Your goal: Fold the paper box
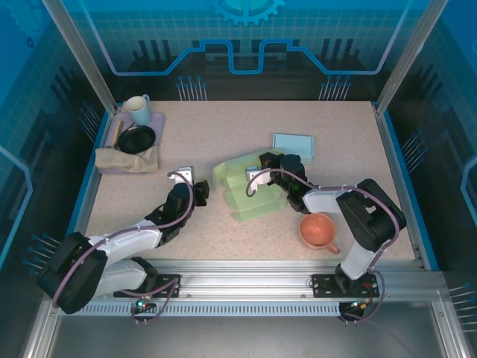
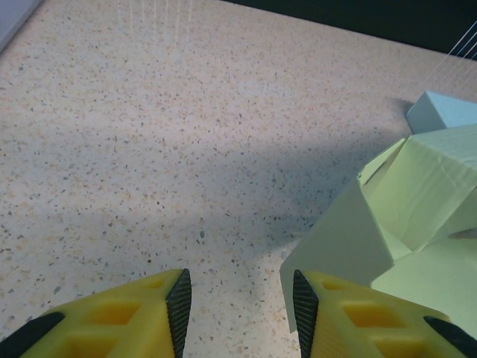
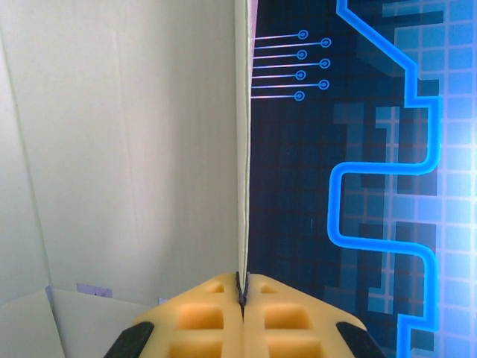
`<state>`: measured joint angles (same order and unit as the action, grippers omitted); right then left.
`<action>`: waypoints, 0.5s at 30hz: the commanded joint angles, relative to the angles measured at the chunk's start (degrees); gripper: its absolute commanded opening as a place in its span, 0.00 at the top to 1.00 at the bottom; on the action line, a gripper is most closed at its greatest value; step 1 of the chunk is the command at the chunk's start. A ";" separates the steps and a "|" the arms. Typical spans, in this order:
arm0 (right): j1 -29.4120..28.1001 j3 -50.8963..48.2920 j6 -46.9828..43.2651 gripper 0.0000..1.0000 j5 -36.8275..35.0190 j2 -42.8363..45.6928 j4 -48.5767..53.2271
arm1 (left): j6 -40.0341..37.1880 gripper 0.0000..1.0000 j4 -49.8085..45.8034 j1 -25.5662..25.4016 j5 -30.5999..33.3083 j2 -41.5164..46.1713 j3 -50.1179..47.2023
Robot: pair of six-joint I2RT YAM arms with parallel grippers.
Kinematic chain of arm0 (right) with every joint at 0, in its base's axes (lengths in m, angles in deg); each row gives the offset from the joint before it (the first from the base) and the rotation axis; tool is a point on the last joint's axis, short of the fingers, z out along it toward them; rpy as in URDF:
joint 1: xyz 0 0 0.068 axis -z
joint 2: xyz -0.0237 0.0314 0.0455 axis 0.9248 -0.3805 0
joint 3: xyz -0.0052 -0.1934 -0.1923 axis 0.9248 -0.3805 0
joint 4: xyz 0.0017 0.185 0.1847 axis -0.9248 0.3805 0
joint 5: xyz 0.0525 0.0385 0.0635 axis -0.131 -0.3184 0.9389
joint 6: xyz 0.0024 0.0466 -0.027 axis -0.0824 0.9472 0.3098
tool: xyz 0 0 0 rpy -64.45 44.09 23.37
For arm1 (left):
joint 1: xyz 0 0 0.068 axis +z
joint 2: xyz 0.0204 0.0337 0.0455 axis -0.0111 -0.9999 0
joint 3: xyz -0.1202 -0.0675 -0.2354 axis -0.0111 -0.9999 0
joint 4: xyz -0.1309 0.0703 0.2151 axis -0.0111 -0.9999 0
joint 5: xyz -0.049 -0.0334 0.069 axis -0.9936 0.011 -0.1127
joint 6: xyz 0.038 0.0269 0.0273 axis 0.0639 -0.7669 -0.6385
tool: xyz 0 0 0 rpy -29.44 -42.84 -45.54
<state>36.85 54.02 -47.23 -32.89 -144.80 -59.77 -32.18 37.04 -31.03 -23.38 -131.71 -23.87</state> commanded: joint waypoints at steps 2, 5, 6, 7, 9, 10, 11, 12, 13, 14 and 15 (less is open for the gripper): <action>1.08 -0.37 0.25 1.00 0.89 -1.94 -6.27 | -2.38 0.56 3.96 0.28 -2.74 -3.33 1.01; 1.03 -0.08 -0.26 1.00 0.85 -2.41 -6.10 | -3.06 0.56 5.39 0.29 -5.11 -5.56 1.57; 1.09 -0.07 -0.29 1.00 0.81 -2.50 -6.06 | -3.18 0.56 5.88 0.28 -6.02 -6.24 1.79; 1.08 -0.15 -0.36 1.00 0.80 -2.50 -6.01 | -3.36 0.56 6.28 0.34 -6.81 -7.04 2.14; 1.08 -0.14 -0.35 1.00 0.95 -2.33 -5.35 | -3.54 0.56 6.45 0.33 -7.29 -8.29 2.91; 1.08 -0.06 -0.42 1.00 0.97 -2.25 -4.96 | -3.54 0.56 6.51 0.29 -7.22 -8.88 3.30; 1.12 -0.06 -0.44 1.00 1.00 -2.20 -4.92 | -3.59 0.56 6.49 0.28 -7.30 -9.29 3.74; 1.10 -0.09 -0.46 1.00 1.02 -2.24 -4.93 | -3.67 0.56 6.68 0.28 -7.61 -9.81 3.99; 1.18 -0.06 -0.46 1.00 0.99 -2.27 -4.89 | -3.76 0.56 6.85 0.28 -8.11 -10.13 4.20; 1.13 -0.06 -0.46 1.00 0.92 -2.24 -4.87 | -3.76 0.56 6.97 0.29 -8.58 -10.33 4.37; 1.14 -0.06 -0.46 1.00 0.88 -2.24 -4.92 | -3.81 0.56 7.10 0.33 -8.93 -10.64 4.59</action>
<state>37.33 53.91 -47.89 -32.87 -146.64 -61.98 -34.60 41.48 -31.03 -30.04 -141.57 -21.13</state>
